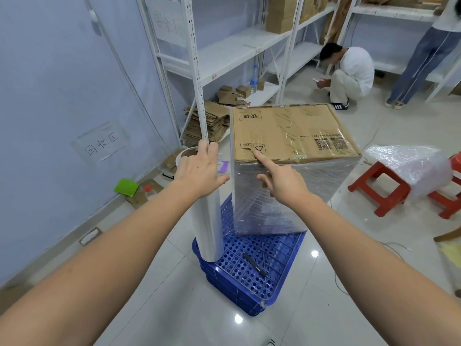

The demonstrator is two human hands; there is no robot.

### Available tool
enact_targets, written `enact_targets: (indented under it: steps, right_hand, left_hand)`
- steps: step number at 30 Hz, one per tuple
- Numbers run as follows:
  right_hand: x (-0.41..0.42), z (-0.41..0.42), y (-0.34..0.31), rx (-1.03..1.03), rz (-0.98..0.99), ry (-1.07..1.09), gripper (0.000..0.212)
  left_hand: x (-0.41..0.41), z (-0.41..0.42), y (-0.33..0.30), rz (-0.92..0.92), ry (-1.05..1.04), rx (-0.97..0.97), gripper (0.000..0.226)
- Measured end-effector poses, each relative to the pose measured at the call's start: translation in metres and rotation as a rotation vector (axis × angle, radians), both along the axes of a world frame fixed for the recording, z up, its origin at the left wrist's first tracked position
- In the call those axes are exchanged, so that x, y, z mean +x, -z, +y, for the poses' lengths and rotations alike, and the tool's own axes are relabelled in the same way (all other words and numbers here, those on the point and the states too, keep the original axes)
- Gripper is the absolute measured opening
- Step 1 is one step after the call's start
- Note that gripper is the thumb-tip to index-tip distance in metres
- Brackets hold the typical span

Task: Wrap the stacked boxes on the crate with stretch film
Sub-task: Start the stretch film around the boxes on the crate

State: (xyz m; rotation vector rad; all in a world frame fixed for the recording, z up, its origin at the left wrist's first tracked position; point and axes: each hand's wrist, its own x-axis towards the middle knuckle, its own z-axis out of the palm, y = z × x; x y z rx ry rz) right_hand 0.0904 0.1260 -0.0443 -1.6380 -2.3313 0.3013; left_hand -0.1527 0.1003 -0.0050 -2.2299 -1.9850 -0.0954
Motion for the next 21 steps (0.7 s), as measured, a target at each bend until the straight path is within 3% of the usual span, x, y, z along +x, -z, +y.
enact_targets:
  steps: [8, 17, 21]
  right_hand:
    - [0.002, 0.001, 0.0, 0.056, 0.015, 0.003, 0.059]
    - [0.0, -0.005, 0.01, 0.147, 0.035, -0.019, 0.061]
    - [0.003, -0.019, 0.021, 0.111, 0.189, -0.025, 0.081]
  left_hand:
    - [0.006, 0.014, 0.011, -0.017, 0.206, -0.028, 0.072]
    - [0.026, 0.021, 0.009, -0.073, 0.215, 0.008, 0.038]
    - [0.023, 0.021, 0.014, -0.053, 0.213, 0.048, 0.037]
